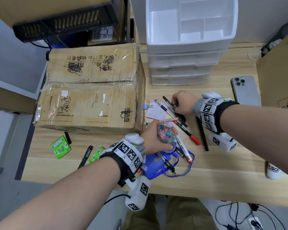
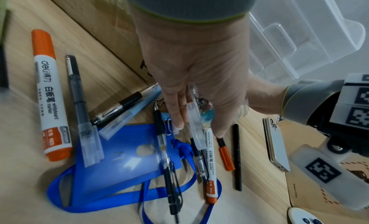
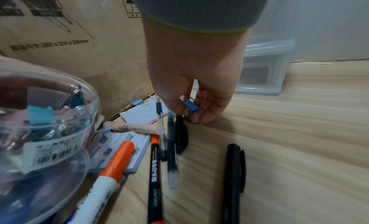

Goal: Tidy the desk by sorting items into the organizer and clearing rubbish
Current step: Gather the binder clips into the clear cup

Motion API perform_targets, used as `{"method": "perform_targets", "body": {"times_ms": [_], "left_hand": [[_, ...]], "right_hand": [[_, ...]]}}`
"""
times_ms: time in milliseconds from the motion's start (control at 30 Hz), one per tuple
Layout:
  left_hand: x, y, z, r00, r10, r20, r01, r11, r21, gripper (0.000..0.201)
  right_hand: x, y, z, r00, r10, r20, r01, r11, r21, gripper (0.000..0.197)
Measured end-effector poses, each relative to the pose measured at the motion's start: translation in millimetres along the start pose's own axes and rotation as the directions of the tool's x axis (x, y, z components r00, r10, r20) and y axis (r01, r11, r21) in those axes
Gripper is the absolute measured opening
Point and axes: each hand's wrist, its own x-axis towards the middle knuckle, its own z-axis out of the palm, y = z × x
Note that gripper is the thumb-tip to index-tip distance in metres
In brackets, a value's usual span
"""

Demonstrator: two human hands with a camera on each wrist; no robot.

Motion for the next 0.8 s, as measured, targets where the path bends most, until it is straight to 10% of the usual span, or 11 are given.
{"method": "perform_targets", "body": {"times_ms": [367,467,600,700,800], "left_hand": [[-3.4,-3.5,0.1,1.000,0.004,0.029,-0.004,1.000,0.018,0.081],[-8.7,-3.5,0.0,1.000,0.012,0.025,-0.013,1.000,0.008,0.085],[-15.2,-4.7,-2.7,0.998,0.022,0.051,-0.021,1.000,-0.023,0.089],[-17.6,-5.7,-5.3,0.998,0.021,0.059,-0.019,0.999,-0.033,0.091],[-20.3,-7.5,-5.9,0.998,0.026,0.062,-0.022,0.998,-0.064,0.099]], "right_hand": [[-18.4,7.0,6.9,0.990,0.115,-0.085,-0.121,0.990,-0.075,0.014],[-19.1,10.8,8.9,0.970,0.229,-0.077,-0.206,0.952,0.227,0.021],[-25.8,2.1,2.9,0.960,0.280,0.004,-0.203,0.684,0.700,0.020],[-36.1,-9.1,-4.0,0.962,0.140,0.236,-0.274,0.511,0.814,0.014],[-51.8,-24.9,-13.0,0.908,-0.096,0.407,-0.260,0.633,0.729,0.012]]}}
